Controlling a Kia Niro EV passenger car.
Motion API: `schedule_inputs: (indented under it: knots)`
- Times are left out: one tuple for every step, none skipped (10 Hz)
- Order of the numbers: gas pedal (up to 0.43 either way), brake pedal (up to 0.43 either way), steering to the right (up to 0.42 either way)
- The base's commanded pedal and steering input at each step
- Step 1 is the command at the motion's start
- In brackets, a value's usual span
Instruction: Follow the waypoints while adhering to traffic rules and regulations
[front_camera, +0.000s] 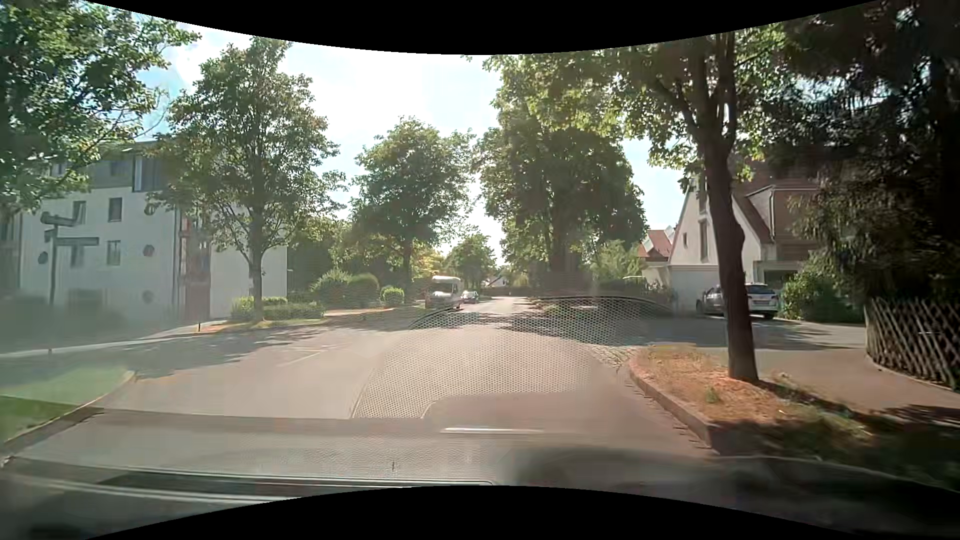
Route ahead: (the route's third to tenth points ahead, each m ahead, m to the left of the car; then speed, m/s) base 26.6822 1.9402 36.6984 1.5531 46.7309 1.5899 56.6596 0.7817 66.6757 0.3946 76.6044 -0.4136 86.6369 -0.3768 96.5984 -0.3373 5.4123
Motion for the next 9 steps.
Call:
schedule_inputs:
  knots:
    - [0.02,0.006,0.005]
    - [0.028,0.006,0.006]
    - [0.028,0.006,0.005]
    - [0.028,0.006,0.005]
    - [0.028,0.006,0.006]
    - [0.047,0.006,0.006]
    - [0.067,0.006,0.006]
    - [0.11,0.006,0.006]
    - [0.138,0.006,0.007]
